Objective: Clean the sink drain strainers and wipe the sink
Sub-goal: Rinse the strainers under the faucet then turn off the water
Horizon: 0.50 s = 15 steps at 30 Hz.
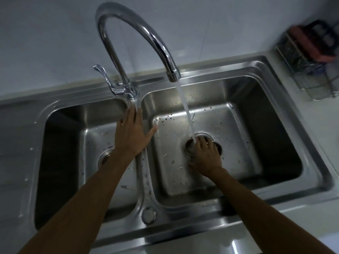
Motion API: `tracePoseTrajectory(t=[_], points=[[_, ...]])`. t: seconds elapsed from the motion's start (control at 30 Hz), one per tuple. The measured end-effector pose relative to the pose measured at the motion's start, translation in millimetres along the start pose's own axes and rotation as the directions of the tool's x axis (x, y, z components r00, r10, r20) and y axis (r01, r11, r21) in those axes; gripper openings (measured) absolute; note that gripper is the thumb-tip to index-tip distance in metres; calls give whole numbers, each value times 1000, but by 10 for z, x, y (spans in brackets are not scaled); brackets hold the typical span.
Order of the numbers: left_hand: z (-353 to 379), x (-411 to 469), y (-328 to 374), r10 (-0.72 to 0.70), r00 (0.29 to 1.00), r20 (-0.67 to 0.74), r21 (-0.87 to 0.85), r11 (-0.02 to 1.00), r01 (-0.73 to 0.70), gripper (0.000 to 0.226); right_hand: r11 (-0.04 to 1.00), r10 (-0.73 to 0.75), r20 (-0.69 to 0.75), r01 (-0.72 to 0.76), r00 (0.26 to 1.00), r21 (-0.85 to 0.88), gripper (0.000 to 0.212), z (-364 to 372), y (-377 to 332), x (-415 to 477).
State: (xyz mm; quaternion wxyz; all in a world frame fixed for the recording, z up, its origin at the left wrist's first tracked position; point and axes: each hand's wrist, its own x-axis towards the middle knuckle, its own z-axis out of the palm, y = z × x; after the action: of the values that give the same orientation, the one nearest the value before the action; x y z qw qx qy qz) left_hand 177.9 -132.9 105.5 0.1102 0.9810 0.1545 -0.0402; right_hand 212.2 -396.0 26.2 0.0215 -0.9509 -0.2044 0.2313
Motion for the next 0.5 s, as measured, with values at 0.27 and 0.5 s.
tracePoseTrajectory(t=[0.27,0.5], points=[[135,-37,97,-58,998,34,65,996,56,107,1000,-12,-93,11,996,-14,72,148,167,271],[97,4,138,-50,998,41,100,994,46,108,992,-4,-206,30,979,121,74,124,325,270]])
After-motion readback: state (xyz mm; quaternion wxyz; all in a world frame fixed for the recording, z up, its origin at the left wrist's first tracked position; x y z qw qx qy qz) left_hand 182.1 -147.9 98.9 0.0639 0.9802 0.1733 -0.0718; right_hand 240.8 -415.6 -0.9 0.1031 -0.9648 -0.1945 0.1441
